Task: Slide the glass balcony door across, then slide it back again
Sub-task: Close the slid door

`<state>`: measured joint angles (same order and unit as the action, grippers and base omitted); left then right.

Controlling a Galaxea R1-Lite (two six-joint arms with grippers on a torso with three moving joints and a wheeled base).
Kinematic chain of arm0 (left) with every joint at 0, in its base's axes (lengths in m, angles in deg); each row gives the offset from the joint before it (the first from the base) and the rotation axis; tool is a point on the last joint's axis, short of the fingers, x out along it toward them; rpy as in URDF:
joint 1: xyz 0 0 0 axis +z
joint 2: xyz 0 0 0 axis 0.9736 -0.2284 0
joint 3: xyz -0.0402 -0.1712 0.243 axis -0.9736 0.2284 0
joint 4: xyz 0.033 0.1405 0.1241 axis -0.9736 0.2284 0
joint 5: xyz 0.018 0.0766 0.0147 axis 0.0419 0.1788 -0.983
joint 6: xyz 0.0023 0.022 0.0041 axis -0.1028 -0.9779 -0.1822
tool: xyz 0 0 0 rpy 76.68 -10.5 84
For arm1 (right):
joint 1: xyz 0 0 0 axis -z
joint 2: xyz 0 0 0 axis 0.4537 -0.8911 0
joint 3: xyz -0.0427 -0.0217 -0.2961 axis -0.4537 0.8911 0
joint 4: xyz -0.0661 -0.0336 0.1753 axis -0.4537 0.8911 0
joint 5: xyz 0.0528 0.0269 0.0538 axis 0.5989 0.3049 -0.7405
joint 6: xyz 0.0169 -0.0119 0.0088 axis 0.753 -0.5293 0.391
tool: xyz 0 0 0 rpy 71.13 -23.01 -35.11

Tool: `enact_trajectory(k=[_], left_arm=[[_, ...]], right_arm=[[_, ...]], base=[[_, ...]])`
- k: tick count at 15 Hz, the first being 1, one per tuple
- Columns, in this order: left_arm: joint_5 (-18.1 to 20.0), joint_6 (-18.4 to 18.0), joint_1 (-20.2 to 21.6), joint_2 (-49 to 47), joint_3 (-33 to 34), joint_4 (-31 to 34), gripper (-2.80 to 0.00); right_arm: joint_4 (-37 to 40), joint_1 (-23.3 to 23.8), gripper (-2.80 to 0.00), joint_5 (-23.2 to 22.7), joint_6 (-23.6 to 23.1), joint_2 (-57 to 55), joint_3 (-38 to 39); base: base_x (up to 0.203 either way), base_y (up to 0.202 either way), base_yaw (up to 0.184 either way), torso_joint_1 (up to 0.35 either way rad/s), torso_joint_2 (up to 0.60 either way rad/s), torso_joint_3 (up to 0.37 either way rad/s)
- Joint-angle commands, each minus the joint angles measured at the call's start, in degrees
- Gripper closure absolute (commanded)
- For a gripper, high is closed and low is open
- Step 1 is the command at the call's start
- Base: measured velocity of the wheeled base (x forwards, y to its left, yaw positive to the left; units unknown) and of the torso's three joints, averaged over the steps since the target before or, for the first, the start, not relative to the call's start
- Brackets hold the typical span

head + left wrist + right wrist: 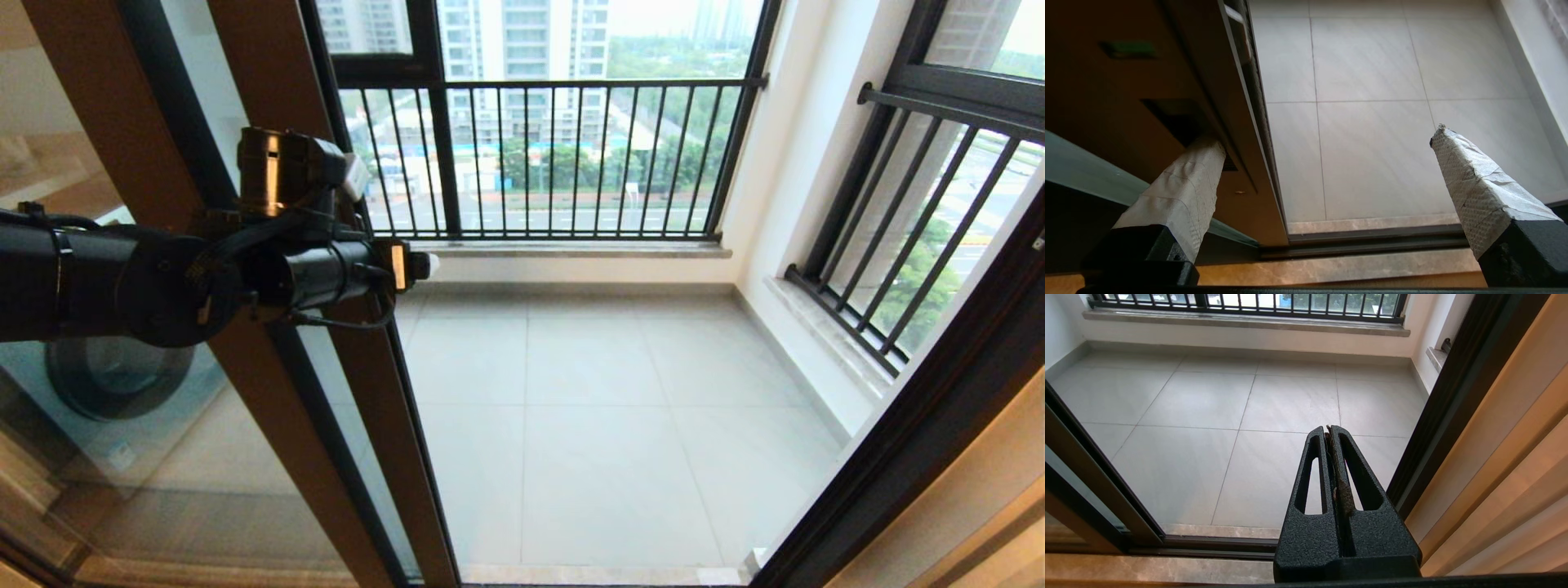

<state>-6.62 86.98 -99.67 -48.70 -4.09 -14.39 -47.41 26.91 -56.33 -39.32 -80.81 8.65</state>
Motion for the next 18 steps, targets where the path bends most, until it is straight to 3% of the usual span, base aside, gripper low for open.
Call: enact_trajectory(k=[1, 18], left_arm=[[-0.08, 0.16, 0.0, -1.08, 0.02, -0.08, -2.8], [0.17, 0.24, -3.06, -0.99, -0.68, -0.17, -2.8]], right_arm=[[-0.01, -0.01, 0.0, -0.03, -0.04, -0.09, 0.01], [-0.01, -0.01, 0.0, -0.03, -0.04, -0.09, 0.01]], base=[[0.0, 0.0, 0.0, 0.0, 0.0, 0.0], [0.0, 0.0, 0.0, 0.0, 0.0, 0.0]])
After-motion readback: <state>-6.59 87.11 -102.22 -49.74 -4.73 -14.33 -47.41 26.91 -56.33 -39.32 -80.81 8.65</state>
